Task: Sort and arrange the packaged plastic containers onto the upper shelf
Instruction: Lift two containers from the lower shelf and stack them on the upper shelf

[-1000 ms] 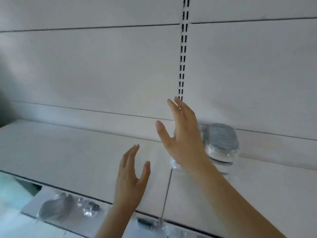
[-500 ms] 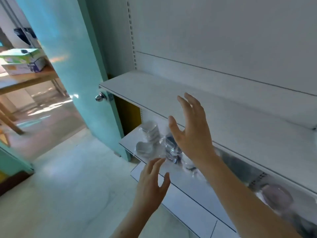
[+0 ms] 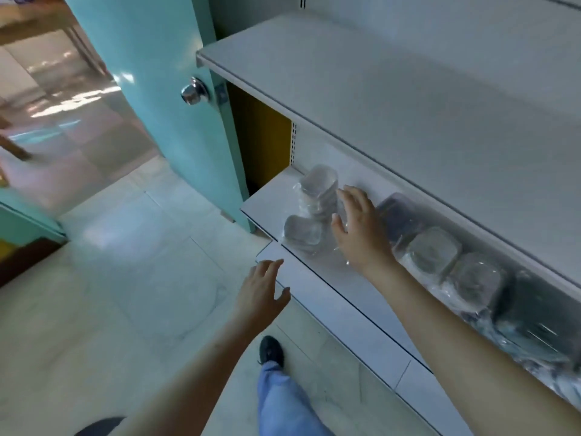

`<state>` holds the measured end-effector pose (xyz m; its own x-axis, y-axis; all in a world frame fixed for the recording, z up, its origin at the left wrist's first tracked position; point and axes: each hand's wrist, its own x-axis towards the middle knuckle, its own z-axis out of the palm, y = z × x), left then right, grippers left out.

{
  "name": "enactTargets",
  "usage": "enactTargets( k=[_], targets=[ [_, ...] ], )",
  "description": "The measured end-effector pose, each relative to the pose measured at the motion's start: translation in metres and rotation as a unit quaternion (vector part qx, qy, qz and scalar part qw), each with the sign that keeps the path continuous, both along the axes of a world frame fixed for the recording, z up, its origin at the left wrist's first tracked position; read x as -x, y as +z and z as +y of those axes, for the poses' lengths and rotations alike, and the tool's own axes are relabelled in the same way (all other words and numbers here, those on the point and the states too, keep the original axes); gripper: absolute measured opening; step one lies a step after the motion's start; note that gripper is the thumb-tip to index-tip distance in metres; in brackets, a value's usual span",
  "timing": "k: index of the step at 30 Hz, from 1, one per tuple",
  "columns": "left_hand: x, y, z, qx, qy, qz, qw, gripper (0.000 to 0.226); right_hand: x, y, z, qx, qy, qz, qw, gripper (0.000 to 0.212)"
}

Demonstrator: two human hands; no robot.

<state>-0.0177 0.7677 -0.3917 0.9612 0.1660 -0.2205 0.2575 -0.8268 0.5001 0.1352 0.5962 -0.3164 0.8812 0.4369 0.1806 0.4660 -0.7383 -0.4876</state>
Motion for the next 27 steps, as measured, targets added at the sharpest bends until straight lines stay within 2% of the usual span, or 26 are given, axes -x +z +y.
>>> enactTargets(
  k=[5, 9, 13, 16, 22, 27],
  targets=[
    [-0.073, -0.053, 0.052, -0.014, -0.019, 0.067, 0.997, 0.080, -0.085, -0.079, 0.049, 0.014, -0.073, 0.074, 0.995, 0.063],
    [-0.127, -0.095, 0.073, -0.020, -0.048, 0.067, 0.996, 0.098, -0.130, -0.121, 0.082, 0.048, -0.121, 0.090, 0.987, 0.090],
    [-0.173, -0.131, 0.075, -0.033, -0.136, 0.069, 0.988, 0.115, -0.156, -0.163, 0.098, 0.092, -0.144, 0.101, 0.980, 0.110],
    [-0.193, -0.145, 0.069, -0.053, -0.183, 0.052, 0.980, 0.121, -0.158, -0.176, 0.101, 0.079, -0.156, 0.073, 0.982, 0.102],
    [-0.216, -0.147, 0.064, -0.033, -0.206, -0.015, 0.978, 0.101, -0.149, -0.182, 0.096, 0.017, -0.152, 0.034, 0.988, 0.093],
    [-0.225, -0.144, 0.069, -0.012, -0.220, -0.012, 0.975, 0.111, -0.143, -0.187, 0.089, -0.017, -0.150, 0.009, 0.988, 0.086]
  ],
)
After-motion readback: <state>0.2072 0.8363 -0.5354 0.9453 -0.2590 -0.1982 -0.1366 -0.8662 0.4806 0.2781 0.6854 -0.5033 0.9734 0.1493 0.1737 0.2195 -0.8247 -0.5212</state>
